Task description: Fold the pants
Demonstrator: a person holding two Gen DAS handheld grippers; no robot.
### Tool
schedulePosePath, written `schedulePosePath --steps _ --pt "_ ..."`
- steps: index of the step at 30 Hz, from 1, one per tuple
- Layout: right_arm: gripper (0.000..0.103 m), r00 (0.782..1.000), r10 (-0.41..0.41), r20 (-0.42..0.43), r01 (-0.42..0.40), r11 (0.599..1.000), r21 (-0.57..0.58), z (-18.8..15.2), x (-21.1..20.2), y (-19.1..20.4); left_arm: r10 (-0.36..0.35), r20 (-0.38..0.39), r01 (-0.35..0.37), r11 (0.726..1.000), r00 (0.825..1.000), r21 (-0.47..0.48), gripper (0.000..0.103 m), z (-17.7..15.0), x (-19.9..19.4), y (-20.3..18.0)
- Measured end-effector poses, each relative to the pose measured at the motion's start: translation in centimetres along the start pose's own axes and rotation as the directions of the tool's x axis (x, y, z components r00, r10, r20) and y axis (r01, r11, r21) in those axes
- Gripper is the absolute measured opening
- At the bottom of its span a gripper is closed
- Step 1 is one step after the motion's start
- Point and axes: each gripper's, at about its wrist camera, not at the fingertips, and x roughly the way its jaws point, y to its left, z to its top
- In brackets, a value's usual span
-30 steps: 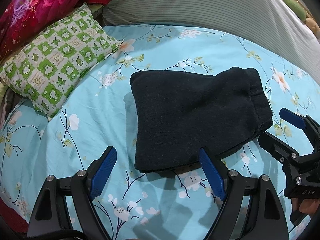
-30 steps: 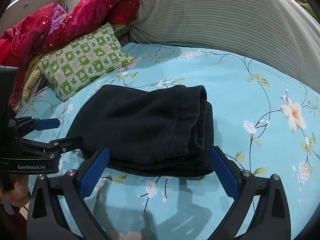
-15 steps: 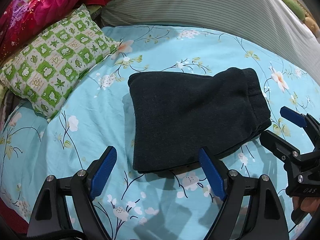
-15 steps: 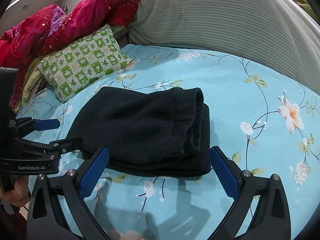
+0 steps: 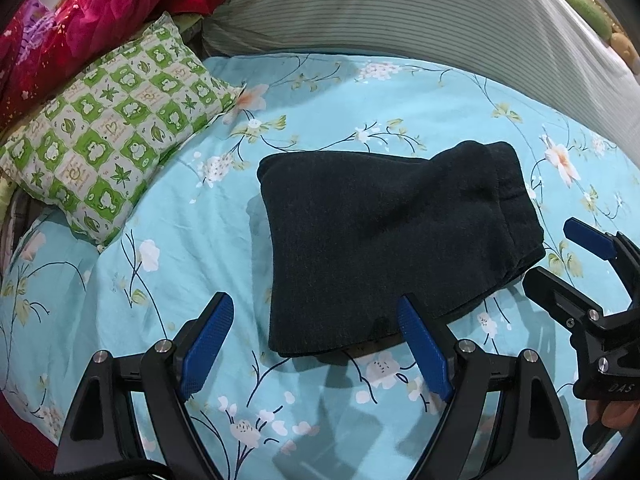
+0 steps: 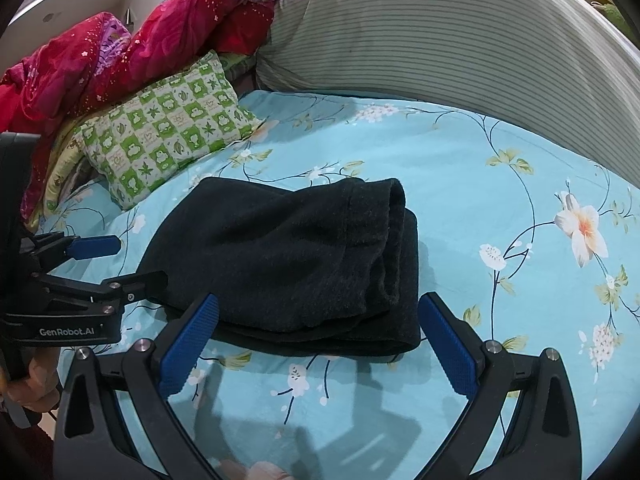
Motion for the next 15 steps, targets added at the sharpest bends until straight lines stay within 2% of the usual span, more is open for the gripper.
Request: schedulePosePath --steps 15 --pt "0.1 1.0 -0.014 -0.012 0.014 0.999 0.032 0.3 0.1 -1.2 -0.019 -0.035 0.018 0.999 0.999 -0.031 0.084 1.2 0.7 0.4"
